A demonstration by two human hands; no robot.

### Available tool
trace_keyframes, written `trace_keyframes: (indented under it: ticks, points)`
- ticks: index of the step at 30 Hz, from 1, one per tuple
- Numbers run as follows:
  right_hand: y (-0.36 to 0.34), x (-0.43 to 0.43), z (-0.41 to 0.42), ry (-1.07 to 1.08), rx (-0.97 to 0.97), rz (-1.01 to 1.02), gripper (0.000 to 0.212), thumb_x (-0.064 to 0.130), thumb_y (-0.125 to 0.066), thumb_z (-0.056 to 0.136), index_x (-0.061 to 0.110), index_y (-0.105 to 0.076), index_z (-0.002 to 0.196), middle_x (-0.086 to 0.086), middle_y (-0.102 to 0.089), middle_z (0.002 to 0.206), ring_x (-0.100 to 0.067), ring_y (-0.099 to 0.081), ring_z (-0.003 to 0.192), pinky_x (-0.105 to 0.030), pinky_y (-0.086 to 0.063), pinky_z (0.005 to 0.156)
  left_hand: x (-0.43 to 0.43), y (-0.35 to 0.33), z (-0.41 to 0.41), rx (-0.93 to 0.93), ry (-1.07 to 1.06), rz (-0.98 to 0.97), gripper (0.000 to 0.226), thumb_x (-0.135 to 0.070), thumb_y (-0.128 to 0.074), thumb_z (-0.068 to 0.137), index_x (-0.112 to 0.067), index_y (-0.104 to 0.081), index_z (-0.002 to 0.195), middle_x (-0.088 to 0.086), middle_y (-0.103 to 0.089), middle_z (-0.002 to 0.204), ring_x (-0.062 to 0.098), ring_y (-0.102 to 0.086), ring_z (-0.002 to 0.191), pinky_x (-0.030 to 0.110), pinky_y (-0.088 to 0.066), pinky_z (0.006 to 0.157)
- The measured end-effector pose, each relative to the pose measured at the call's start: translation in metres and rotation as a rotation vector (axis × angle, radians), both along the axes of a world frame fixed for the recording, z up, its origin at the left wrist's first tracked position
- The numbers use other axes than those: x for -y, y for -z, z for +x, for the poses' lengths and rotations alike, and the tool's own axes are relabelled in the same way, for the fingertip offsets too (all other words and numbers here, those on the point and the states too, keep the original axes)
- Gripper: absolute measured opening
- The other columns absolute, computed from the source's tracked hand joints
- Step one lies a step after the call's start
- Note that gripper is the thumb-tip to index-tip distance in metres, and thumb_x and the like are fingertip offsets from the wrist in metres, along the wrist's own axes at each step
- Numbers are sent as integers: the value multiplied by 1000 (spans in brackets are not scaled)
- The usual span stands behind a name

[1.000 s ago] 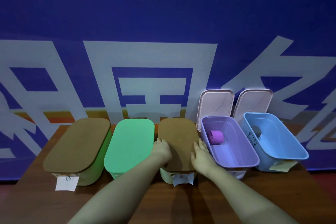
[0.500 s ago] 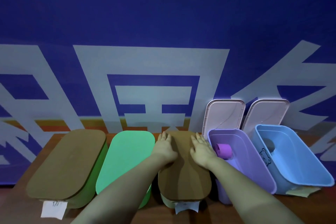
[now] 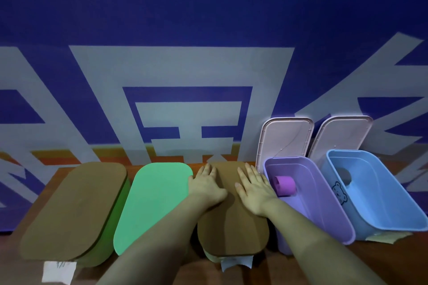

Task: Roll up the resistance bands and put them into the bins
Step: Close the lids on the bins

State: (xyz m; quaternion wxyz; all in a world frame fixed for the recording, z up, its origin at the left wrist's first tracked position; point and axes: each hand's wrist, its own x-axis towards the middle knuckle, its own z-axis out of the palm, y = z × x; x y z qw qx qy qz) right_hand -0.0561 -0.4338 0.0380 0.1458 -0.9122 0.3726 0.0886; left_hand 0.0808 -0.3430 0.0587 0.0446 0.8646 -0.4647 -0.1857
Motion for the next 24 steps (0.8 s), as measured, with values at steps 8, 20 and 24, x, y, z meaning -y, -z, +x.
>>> trace_keyframes:
  ticks: [8,20,24]
  points:
    - [-37,17,3,-18,-62,48,63,44,-34,99,22,-9,153,-3,-1,161,-19,-3,148,-39,2,119,6,-21,4,-26,52,113,76,-37,-56,86,-18,-21,150,6,-15,158,28,-17,145,49,-16,116]
    - [-68,23,-52,386,194,238,56,46,-46,95,20,-36,143,1,-35,152,-24,-36,137,-45,-22,116,27,-56,-29,-152,-77,-150,45,-26,-58,90,-20,-46,133,6,-54,127,27,-55,115,40,-49,98]
    - [-86,47,-69,400,261,223,52,39,-49,95,16,-40,141,-2,-46,144,-25,-47,128,-32,-33,109,44,-71,-46,-321,-138,-220,53,-27,-68,82,-20,-47,130,4,-56,126,28,-57,113,41,-51,95]
